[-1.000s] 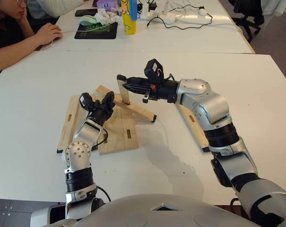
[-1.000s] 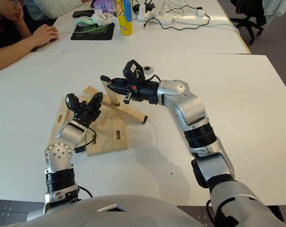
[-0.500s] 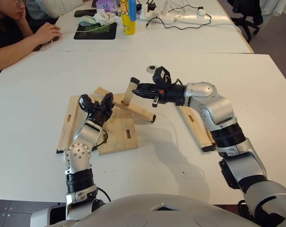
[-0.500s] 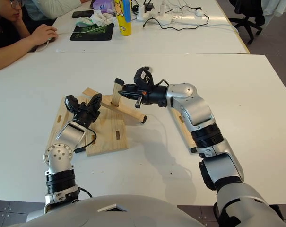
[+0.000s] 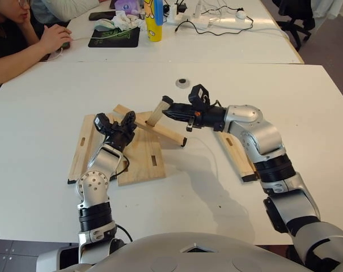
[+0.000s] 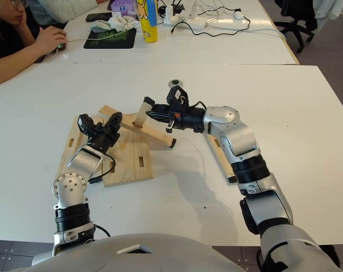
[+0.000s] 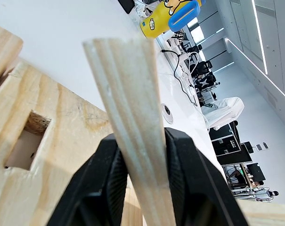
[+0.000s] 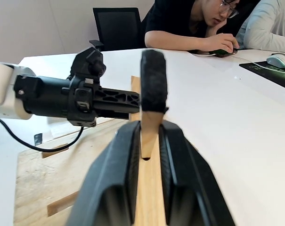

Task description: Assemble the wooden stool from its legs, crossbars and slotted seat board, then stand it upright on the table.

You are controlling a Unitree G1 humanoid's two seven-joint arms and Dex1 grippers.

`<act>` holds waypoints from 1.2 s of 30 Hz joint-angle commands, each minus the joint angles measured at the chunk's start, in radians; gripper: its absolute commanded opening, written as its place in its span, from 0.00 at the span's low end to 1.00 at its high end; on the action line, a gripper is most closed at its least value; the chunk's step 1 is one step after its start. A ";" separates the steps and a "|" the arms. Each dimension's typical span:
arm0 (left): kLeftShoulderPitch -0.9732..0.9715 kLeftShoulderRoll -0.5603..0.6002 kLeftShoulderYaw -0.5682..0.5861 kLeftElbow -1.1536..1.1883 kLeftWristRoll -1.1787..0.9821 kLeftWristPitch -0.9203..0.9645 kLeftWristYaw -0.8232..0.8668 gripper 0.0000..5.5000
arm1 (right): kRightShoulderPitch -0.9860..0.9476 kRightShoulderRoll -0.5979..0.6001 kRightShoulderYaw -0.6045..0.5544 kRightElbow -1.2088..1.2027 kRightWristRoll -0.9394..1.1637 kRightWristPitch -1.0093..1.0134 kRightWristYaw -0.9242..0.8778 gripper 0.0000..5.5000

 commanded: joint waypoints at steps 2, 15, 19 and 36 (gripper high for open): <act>0.012 0.025 -0.040 0.002 0.045 0.054 0.010 0.19 | 0.079 0.012 0.078 0.067 -0.094 0.046 -0.042 0.08; 0.027 0.031 -0.069 -0.011 0.061 0.052 0.009 0.19 | -0.095 -0.008 0.146 0.044 -0.116 0.189 -0.007 0.08; 0.031 0.029 -0.074 -0.013 0.060 0.047 0.011 0.19 | -0.064 -0.024 0.171 0.031 -0.124 0.204 0.003 0.08; 0.044 0.026 -0.089 -0.037 0.059 0.039 0.021 0.19 | -0.082 0.018 0.207 0.025 -0.122 0.266 -0.020 0.08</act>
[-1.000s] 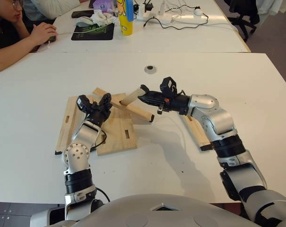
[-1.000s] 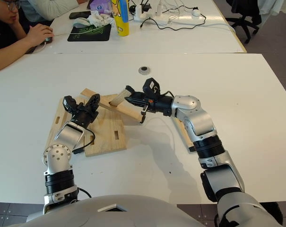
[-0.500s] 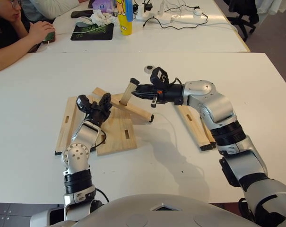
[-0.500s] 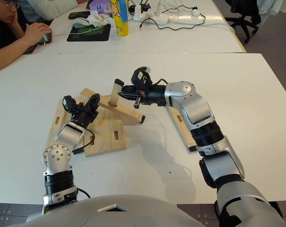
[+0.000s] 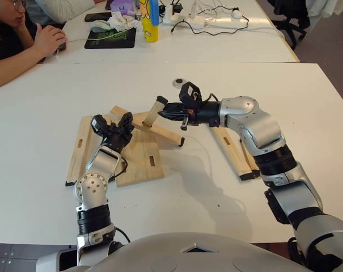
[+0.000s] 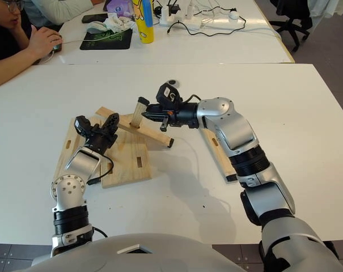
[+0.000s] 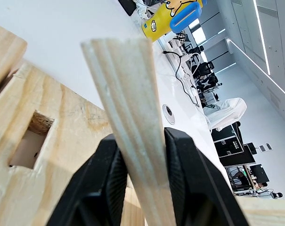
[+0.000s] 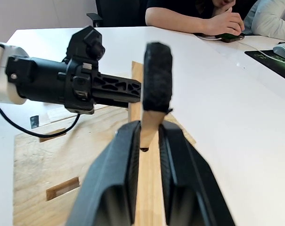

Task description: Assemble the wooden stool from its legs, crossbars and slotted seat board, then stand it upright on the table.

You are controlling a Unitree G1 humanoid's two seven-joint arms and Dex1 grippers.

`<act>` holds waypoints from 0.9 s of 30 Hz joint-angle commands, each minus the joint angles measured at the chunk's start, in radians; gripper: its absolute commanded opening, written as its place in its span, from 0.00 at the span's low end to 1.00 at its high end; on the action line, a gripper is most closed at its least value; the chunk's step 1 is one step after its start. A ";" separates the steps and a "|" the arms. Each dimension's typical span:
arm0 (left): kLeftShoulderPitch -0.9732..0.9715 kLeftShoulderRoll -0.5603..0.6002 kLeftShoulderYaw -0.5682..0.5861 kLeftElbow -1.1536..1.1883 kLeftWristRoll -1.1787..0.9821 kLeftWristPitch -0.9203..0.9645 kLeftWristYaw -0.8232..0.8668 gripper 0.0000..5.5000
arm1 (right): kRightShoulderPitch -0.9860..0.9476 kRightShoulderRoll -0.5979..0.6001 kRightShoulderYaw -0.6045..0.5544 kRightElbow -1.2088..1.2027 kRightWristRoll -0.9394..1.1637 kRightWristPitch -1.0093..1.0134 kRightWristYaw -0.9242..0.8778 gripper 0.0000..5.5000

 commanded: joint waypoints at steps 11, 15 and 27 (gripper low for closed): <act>0.024 0.016 -0.074 -0.023 0.059 0.058 0.010 0.19 | 0.123 -0.009 0.160 0.021 -0.069 0.108 0.009 0.08; 0.021 0.019 -0.076 -0.023 0.058 0.058 0.010 0.19 | 0.135 0.002 0.155 0.012 -0.084 0.120 -0.001 0.00; 0.011 0.025 -0.072 -0.013 0.060 0.061 0.005 0.19 | 0.069 -0.020 0.002 -0.086 -0.022 0.219 0.024 0.00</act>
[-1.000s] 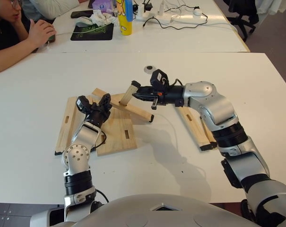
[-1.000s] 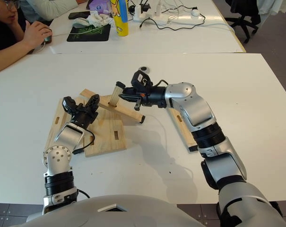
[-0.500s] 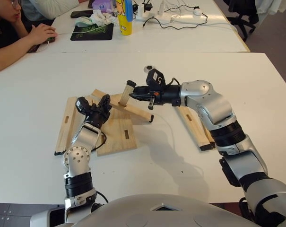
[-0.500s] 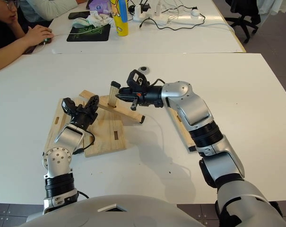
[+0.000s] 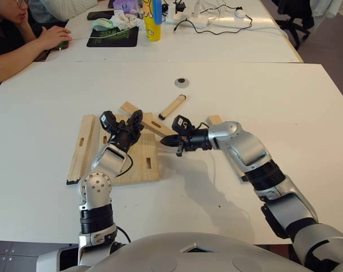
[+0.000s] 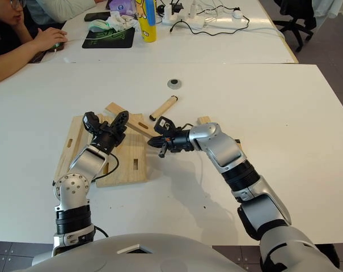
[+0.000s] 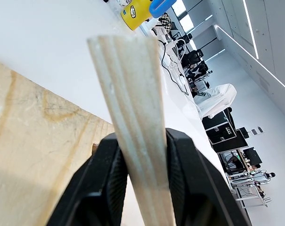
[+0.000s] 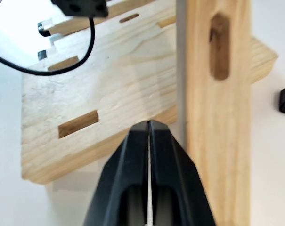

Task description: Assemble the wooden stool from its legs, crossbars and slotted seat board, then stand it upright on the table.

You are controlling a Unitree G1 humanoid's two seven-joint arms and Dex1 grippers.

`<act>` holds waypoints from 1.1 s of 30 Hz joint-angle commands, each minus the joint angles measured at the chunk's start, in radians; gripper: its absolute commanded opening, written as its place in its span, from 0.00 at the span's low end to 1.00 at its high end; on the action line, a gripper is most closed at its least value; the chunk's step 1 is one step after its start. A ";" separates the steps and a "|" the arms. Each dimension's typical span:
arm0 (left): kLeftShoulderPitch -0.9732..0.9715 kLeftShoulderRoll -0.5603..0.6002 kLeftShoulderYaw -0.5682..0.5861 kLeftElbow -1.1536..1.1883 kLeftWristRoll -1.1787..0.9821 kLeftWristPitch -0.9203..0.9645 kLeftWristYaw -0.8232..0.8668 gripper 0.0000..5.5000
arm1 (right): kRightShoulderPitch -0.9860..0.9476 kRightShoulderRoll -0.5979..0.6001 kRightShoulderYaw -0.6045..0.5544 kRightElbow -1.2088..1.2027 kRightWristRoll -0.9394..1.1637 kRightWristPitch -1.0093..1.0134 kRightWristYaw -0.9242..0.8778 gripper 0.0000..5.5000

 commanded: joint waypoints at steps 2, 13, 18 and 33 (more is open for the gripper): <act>0.016 0.024 0.000 0.028 0.050 0.032 0.018 0.19 | -0.083 -0.004 -0.132 -0.031 0.070 0.087 -0.007 0.00; 0.007 0.029 0.004 0.043 0.056 0.034 0.014 0.19 | -0.156 0.030 -0.174 0.258 -0.072 -0.065 -0.171 0.26; 0.002 0.025 0.003 0.049 0.060 0.032 0.012 0.19 | -0.198 0.089 -0.162 0.391 -0.141 -0.132 -0.223 0.40; -0.022 0.023 0.003 0.067 0.066 0.031 0.003 0.19 | -0.548 0.362 -0.260 1.120 -0.229 -0.404 -0.410 0.50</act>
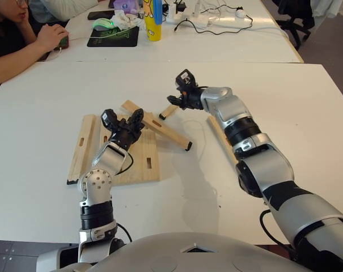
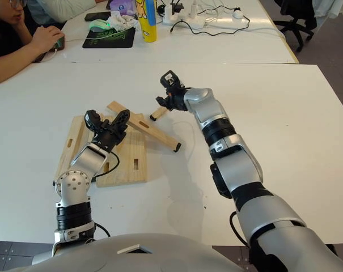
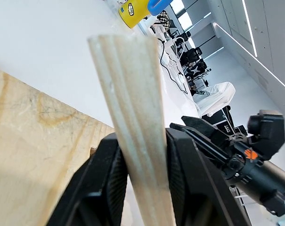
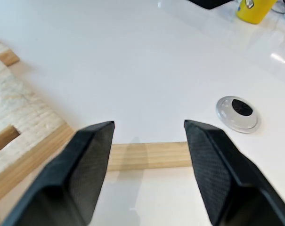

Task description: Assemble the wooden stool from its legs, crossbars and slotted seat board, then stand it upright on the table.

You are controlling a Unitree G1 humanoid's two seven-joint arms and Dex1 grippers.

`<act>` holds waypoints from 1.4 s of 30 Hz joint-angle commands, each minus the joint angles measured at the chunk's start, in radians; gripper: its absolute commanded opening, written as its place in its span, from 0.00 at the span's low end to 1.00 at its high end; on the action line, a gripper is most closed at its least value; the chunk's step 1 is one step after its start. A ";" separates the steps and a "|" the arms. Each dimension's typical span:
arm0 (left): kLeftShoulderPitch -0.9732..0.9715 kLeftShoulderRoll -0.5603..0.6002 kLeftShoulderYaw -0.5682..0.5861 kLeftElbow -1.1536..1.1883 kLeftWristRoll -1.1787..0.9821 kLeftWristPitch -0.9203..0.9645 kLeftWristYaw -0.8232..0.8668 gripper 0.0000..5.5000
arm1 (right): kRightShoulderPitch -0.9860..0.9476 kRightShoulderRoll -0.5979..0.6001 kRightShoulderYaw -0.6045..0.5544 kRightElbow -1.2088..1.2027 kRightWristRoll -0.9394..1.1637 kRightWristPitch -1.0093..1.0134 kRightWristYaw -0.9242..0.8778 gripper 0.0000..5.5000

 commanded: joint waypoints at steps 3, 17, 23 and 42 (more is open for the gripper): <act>0.004 0.017 -0.008 0.030 0.057 0.029 0.022 0.19 | -0.108 0.112 -0.079 0.234 -0.009 -0.071 -0.091 0.50; 0.002 0.011 -0.006 0.033 0.061 0.027 0.017 0.19 | -0.072 0.019 -0.031 0.335 -0.154 -0.039 0.035 0.50; 0.008 0.009 -0.002 0.027 0.060 0.024 0.020 0.19 | -0.073 -0.068 -0.020 0.324 -0.173 -0.043 0.176 0.50; 0.003 0.014 0.012 0.020 0.057 0.031 0.019 0.19 | -0.056 -0.311 0.003 0.242 -0.176 -0.156 0.537 0.50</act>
